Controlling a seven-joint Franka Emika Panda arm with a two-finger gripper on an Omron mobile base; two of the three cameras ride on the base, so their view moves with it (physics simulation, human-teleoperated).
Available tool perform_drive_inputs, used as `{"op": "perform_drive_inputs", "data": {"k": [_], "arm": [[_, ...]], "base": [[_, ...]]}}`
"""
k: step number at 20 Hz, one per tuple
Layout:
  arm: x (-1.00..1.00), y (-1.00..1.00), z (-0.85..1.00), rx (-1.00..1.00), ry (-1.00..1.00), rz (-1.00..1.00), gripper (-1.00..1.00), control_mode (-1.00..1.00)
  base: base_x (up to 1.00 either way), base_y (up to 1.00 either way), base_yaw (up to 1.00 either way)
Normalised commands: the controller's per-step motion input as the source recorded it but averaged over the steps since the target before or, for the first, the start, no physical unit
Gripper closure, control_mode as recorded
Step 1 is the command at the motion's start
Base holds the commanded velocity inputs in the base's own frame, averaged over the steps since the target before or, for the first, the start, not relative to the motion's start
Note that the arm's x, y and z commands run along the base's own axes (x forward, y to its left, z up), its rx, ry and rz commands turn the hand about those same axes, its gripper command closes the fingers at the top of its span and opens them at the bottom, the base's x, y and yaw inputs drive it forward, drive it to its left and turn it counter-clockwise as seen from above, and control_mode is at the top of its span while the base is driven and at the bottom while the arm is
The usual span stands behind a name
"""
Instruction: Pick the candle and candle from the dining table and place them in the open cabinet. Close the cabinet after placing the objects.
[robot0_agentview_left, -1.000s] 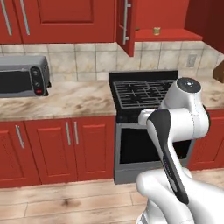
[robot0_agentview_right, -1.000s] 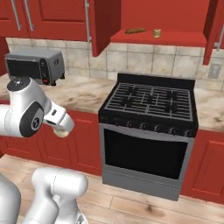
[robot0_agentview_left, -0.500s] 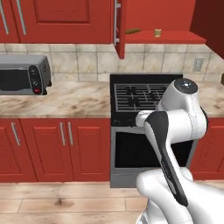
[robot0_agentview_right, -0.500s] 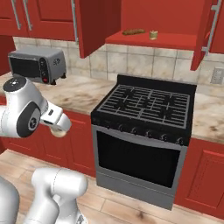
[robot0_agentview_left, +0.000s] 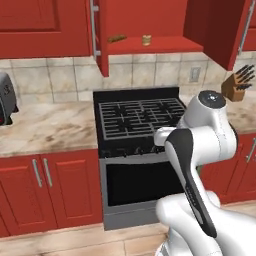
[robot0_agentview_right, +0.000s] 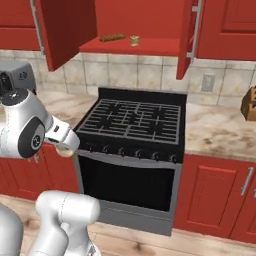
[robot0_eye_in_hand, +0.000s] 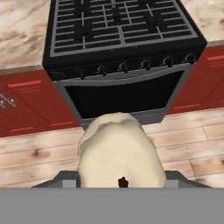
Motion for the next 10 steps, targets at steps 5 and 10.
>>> {"op": "perform_drive_inputs", "data": {"k": [5,10], "arm": [[0.0,0.0,0.0,0.0,0.0,0.0,1.0,1.0],[0.0,0.0,0.0,0.0,0.0,0.0,1.0,1.0]], "base": [[0.53,0.0,-0.47],[0.4,0.0,-0.29]]}}
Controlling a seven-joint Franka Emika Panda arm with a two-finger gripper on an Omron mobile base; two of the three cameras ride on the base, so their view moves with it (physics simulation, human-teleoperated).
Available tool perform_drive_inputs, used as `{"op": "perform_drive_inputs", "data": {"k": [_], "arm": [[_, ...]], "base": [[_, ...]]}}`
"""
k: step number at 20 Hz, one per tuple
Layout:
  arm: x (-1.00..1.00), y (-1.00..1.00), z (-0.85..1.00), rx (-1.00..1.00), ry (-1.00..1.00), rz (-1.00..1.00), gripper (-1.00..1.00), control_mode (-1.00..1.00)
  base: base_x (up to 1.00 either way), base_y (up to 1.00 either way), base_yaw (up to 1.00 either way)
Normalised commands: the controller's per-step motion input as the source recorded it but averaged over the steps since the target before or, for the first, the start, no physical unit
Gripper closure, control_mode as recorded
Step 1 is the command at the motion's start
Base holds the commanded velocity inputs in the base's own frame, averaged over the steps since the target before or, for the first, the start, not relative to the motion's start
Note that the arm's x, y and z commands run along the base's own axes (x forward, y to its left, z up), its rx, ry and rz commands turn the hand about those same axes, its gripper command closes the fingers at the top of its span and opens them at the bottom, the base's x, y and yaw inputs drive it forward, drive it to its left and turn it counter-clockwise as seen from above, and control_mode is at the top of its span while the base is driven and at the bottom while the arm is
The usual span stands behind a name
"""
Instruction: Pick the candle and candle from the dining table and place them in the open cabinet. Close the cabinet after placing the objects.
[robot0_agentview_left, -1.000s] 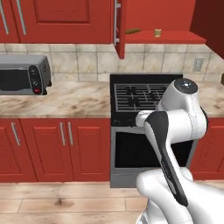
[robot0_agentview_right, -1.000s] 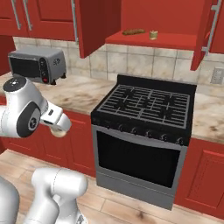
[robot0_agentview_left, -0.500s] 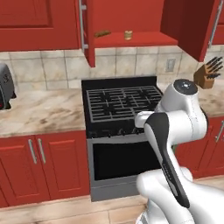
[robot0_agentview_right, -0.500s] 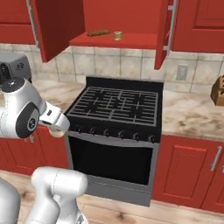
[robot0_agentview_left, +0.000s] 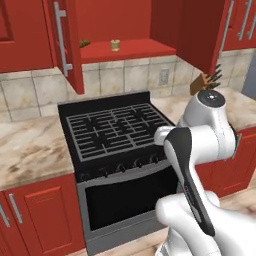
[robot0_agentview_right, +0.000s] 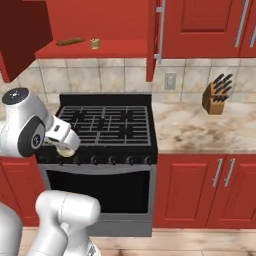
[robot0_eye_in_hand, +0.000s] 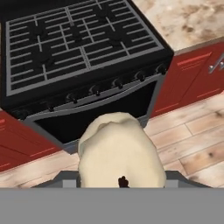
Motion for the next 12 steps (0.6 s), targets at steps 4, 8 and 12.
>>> {"op": "perform_drive_inputs", "data": {"k": [4,8,12], "arm": [[0.0,0.0,0.0,0.0,0.0,0.0,1.0,1.0],[0.0,0.0,0.0,0.0,0.0,0.0,1.0,1.0],[0.0,0.0,0.0,0.0,0.0,0.0,1.0,1.0]], "base": [[0.48,0.03,-0.08],[0.56,0.04,0.0],[0.68,0.0,0.0]]}}
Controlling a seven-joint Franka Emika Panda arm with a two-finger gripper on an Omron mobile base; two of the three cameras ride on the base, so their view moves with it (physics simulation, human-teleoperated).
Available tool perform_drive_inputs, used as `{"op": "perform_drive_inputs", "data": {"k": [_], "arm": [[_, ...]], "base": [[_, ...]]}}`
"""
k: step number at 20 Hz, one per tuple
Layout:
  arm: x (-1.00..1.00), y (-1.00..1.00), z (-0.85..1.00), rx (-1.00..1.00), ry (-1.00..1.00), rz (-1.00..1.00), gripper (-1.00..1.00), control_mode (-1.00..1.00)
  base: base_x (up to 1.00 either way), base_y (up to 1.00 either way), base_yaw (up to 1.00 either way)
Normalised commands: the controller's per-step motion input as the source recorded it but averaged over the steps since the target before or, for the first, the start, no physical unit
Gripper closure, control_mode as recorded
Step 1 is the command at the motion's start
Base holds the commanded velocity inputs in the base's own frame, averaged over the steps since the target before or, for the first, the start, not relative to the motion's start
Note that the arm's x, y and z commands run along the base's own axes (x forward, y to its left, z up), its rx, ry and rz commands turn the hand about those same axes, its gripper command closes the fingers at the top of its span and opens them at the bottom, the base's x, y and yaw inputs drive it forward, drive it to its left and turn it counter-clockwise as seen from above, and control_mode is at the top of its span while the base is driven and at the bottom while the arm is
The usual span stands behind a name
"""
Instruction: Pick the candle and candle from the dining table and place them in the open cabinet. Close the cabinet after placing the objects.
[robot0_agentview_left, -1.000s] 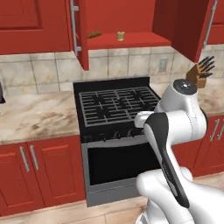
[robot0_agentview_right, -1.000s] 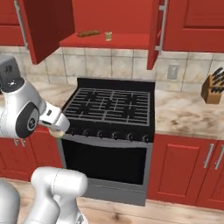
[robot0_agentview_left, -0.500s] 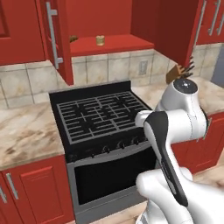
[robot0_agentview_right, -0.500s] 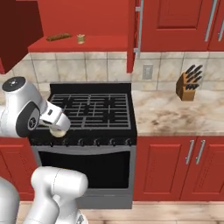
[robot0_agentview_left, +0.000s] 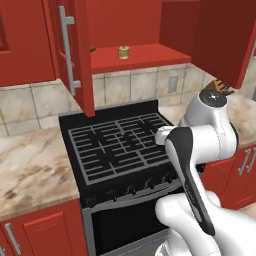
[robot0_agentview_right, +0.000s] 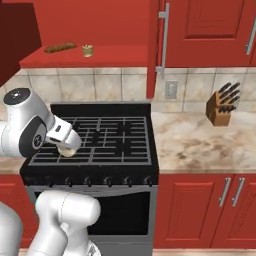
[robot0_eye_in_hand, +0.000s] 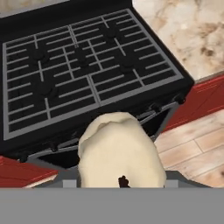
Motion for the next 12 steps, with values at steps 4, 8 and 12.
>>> {"op": "perform_drive_inputs", "data": {"k": [4,8,12], "arm": [[0.0,0.0,0.0,0.0,0.0,0.0,1.0,1.0],[0.0,0.0,0.0,0.0,0.0,0.0,1.0,1.0],[0.0,0.0,0.0,0.0,0.0,0.0,1.0,1.0]], "base": [[0.69,-0.08,0.02],[0.48,-0.27,0.14],[0.58,-0.41,0.17]]}}
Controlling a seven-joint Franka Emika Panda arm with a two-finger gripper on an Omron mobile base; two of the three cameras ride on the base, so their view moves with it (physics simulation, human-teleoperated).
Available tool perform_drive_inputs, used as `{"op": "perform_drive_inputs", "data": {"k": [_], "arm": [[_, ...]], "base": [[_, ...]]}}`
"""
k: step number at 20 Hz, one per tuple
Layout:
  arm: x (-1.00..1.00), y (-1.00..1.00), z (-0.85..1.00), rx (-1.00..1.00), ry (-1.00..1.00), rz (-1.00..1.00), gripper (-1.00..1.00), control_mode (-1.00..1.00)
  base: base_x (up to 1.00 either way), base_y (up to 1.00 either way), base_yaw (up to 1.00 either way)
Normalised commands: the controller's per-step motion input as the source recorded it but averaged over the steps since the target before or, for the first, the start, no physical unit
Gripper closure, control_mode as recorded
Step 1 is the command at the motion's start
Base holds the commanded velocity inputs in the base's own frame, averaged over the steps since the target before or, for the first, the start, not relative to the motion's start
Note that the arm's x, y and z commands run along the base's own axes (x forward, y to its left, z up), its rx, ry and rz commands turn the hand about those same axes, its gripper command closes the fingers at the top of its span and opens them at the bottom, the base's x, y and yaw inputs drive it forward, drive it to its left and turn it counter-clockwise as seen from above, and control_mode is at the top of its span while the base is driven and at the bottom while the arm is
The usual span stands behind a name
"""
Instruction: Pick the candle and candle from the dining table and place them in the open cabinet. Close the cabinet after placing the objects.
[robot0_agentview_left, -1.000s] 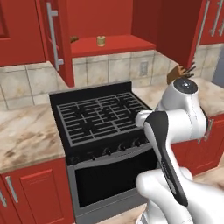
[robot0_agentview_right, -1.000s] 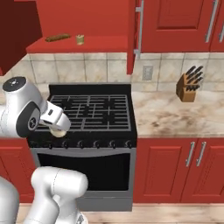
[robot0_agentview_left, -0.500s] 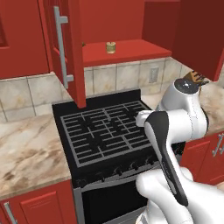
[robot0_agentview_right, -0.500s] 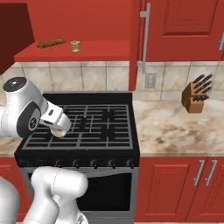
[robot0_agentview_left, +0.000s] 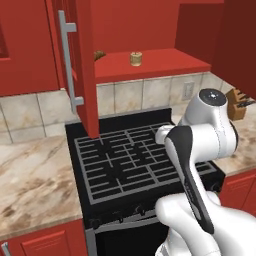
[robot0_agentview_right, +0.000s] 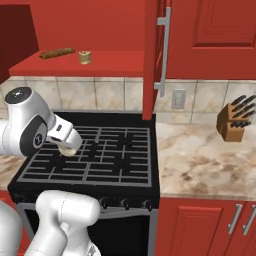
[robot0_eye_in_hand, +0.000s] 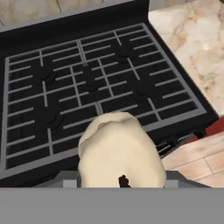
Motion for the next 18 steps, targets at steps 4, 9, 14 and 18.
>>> {"op": "perform_drive_inputs", "data": {"k": [4,9,14,18], "arm": [[0.0,0.0,0.0,0.0,0.0,0.0,1.0,1.0],[0.0,0.0,0.0,0.0,0.0,0.0,1.0,1.0],[0.0,0.0,0.0,0.0,0.0,0.0,1.0,-1.0],[0.03,0.0,0.0,0.0,0.0,0.0,1.0,-1.0]], "base": [[0.13,0.0,0.06],[0.01,0.0,0.01],[0.01,0.0,0.0],[0.0,0.0,0.0]]}}
